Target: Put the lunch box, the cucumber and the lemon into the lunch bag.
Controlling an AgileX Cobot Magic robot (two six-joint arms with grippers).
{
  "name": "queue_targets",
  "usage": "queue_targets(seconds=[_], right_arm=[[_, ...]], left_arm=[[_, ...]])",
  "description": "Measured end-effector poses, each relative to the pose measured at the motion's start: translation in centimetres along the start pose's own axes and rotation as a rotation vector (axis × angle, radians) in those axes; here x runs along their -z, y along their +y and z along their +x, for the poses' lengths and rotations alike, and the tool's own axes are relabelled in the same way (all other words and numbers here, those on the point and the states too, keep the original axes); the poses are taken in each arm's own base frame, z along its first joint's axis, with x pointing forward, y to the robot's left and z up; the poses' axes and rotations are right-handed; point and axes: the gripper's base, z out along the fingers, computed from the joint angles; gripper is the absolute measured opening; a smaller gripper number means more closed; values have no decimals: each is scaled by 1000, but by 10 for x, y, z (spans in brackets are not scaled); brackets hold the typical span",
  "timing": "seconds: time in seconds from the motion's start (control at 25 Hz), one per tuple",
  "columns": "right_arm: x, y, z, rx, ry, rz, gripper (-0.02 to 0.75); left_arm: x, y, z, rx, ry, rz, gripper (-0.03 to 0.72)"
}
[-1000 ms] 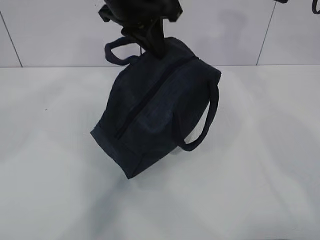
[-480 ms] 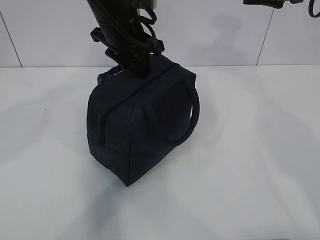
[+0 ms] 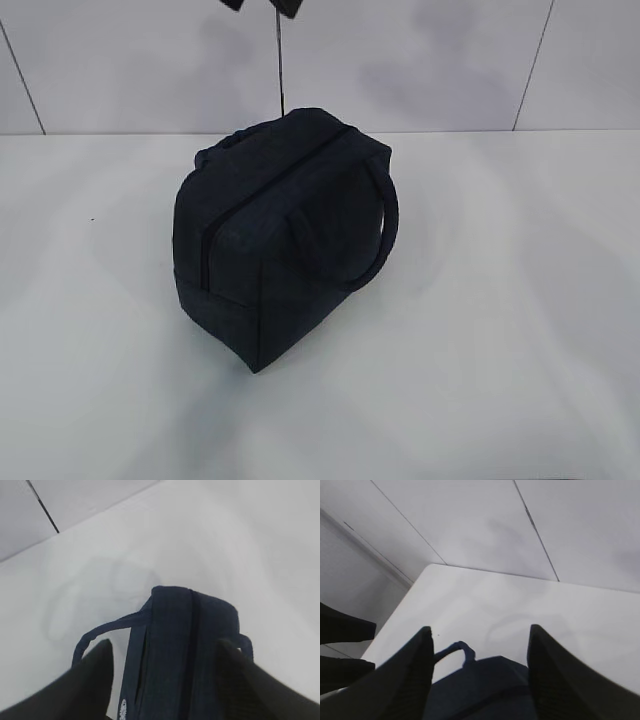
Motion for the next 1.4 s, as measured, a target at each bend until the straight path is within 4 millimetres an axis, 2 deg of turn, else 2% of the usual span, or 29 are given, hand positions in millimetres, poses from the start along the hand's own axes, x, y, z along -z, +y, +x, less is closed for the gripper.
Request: queue_targets(seconds=[0.16,0.28,0.48,0.68,0.88,1.0,1.16,1.32,1.4], right_arm=[[44,45,-29,111,-91,-20,403],[89,86,-41,197,-165,-20,397],[156,138,-35,259,-177,75,393],[211,178,-20,276,-222,152,393],[264,215,7,246,-241,208,391],[292,234,29,223,-235,237,391],[328,257,65,235,-291,273,391],[353,268,111,261,-330,316,391],[360,270,136,256,-336,321,391]], left_arm=[[45,-4,-6,19,-91,6,449],[74,-6,-6,28,-134,11,445],[121,-11,0,49,-168,23,438],[170,-36,13,7,-208,64,427],[221,-66,31,-64,-281,109,424],[248,-74,51,-76,-306,144,424],[278,-65,92,-79,-304,155,424],[300,-43,151,-58,-314,157,424],[310,-30,187,-48,-341,167,424]])
